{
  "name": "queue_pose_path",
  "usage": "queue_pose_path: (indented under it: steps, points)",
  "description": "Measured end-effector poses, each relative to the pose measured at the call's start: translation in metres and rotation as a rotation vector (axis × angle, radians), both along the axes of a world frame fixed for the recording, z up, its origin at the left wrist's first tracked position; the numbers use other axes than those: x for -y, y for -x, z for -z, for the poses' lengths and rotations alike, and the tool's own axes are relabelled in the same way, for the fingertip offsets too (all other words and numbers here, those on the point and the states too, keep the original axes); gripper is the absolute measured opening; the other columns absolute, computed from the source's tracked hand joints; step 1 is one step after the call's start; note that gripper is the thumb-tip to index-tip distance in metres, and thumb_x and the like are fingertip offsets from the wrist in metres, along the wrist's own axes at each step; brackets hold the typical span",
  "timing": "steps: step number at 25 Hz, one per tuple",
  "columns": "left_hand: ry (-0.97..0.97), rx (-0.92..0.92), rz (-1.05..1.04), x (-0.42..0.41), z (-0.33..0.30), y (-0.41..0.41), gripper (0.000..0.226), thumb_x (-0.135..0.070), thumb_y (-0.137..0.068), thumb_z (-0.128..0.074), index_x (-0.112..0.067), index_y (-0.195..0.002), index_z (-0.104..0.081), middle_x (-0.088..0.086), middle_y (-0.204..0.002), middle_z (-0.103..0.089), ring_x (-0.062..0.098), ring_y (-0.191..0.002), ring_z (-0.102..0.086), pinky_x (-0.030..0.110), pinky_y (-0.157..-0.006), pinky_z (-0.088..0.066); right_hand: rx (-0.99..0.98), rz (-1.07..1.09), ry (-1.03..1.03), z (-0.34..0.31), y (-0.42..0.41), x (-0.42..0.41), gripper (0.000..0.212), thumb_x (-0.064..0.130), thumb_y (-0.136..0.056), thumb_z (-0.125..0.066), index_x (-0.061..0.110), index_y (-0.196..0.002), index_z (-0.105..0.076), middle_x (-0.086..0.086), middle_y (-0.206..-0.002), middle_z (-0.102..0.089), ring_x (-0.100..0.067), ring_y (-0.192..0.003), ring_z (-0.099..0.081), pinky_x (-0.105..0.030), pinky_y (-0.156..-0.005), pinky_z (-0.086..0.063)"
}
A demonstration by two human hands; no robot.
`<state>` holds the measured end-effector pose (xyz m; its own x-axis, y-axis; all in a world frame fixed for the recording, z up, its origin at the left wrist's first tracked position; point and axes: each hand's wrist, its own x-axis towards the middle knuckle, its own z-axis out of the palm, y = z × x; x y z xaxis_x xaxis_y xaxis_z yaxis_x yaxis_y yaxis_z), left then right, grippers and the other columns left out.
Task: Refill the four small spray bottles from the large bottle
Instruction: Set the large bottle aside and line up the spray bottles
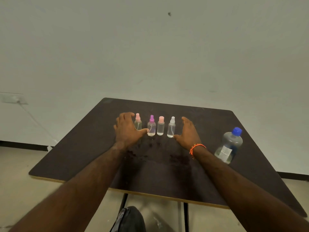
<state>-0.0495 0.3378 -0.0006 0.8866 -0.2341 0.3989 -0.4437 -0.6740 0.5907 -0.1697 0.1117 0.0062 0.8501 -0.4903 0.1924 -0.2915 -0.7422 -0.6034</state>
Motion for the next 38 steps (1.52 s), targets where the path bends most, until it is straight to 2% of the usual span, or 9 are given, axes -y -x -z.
queue_pose_path:
  steps: [3, 7, 10, 14, 17, 22, 26, 31, 38]
  points:
    - [0.036, -0.256, -0.034, -0.002, 0.017, -0.024, 0.116, -0.061, -0.063, -0.091, -0.02, -0.155, -0.033, 0.003, -0.153, -0.05, 0.03, -0.143, -0.042, 0.059, -0.117, -0.026, -0.05, 0.035, -0.187, 0.013, -0.021, 0.012, 0.103, 0.014, -0.076, -0.082, 0.011, -0.157, -0.019, -0.014, -0.156, -0.038, -0.03, -0.141, -0.042, -0.04, -0.114, -0.038]
    - [0.063, -0.468, 0.123, 0.002, 0.036, -0.059, 0.117, -0.061, -0.059, -0.091, -0.024, -0.155, -0.035, -0.003, -0.148, -0.058, 0.027, -0.138, -0.052, 0.061, -0.12, -0.023, -0.094, 0.021, -0.299, 0.024, -0.047, 0.02, 0.097, 0.013, -0.076, -0.082, 0.014, -0.156, -0.025, -0.009, -0.146, -0.052, -0.028, -0.129, -0.054, -0.039, -0.107, -0.045]
    - [0.068, -0.48, 0.184, 0.005, 0.044, -0.076, 0.104, -0.067, -0.047, -0.083, -0.03, -0.14, -0.051, -0.008, -0.133, -0.064, 0.02, -0.122, -0.061, 0.057, -0.114, -0.039, -0.077, -0.003, -0.25, 0.03, -0.059, 0.017, 0.072, 0.011, -0.078, -0.079, 0.015, -0.142, -0.046, -0.007, -0.133, -0.061, -0.021, -0.11, -0.058, -0.03, -0.092, -0.046]
    - [0.077, -0.473, 0.225, 0.01, 0.043, -0.081, 0.072, -0.038, -0.074, -0.09, -0.026, -0.137, -0.057, -0.003, -0.13, -0.069, 0.016, -0.113, -0.064, 0.05, -0.11, -0.046, -0.061, -0.059, -0.227, 0.032, -0.069, 0.01, 0.055, 0.013, -0.08, -0.077, 0.017, -0.13, -0.055, -0.004, -0.121, -0.064, -0.018, -0.101, -0.058, -0.029, -0.086, -0.044]
    - [0.093, -0.507, 0.298, 0.014, 0.042, -0.08, 0.07, -0.029, -0.077, -0.09, -0.02, -0.138, -0.058, -0.002, -0.129, -0.069, 0.015, -0.111, -0.064, 0.042, -0.108, -0.047, -0.042, -0.092, -0.247, 0.031, -0.073, 0.004, 0.044, 0.015, -0.08, -0.076, 0.017, -0.121, -0.058, -0.002, -0.112, -0.066, -0.02, -0.098, -0.061, -0.036, -0.087, -0.051]
    - [0.14, -0.568, 0.361, 0.022, 0.043, -0.07, 0.071, -0.033, -0.063, -0.098, -0.023, -0.123, -0.06, -0.009, -0.113, -0.069, 0.012, -0.102, -0.067, 0.042, -0.101, -0.054, -0.045, -0.124, -0.234, 0.032, -0.075, 0.003, 0.046, 0.015, -0.076, -0.079, 0.017, -0.117, -0.059, 0.004, -0.105, -0.063, -0.018, -0.095, -0.06, -0.03, -0.082, -0.049]
    - [0.142, -0.507, 0.333, 0.028, 0.047, -0.071, 0.08, -0.056, -0.049, -0.095, -0.032, -0.118, -0.062, -0.013, -0.111, -0.07, 0.012, -0.103, -0.067, 0.044, -0.102, -0.052, -0.065, -0.148, -0.244, 0.031, -0.079, 0.005, 0.055, 0.015, -0.076, -0.083, 0.015, -0.124, -0.057, 0.002, -0.111, -0.061, -0.018, -0.099, -0.059, -0.025, -0.081, -0.045]
    - [0.175, -0.533, 0.402, 0.032, 0.041, -0.074, 0.049, -0.028, -0.069, -0.095, -0.025, -0.111, -0.071, -0.009, -0.103, -0.075, 0.01, -0.095, -0.071, 0.043, -0.098, -0.056, -0.101, -0.188, -0.298, 0.034, -0.087, 0.012, 0.052, 0.02, -0.076, -0.086, 0.013, -0.122, -0.063, -0.003, -0.116, -0.067, -0.021, -0.102, -0.063, -0.036, -0.091, -0.051]
    - [0.159, -0.55, 0.432, 0.032, 0.044, -0.097, 0.042, -0.039, -0.065, -0.095, -0.03, -0.102, -0.08, -0.011, -0.097, -0.079, 0.011, -0.092, -0.075, 0.046, -0.098, -0.057, -0.022, -0.171, -0.332, 0.041, -0.102, 0.013, 0.041, 0.022, -0.076, -0.086, 0.013, -0.112, -0.069, -0.002, -0.107, -0.071, -0.022, -0.097, -0.066, -0.04, -0.089, -0.054]
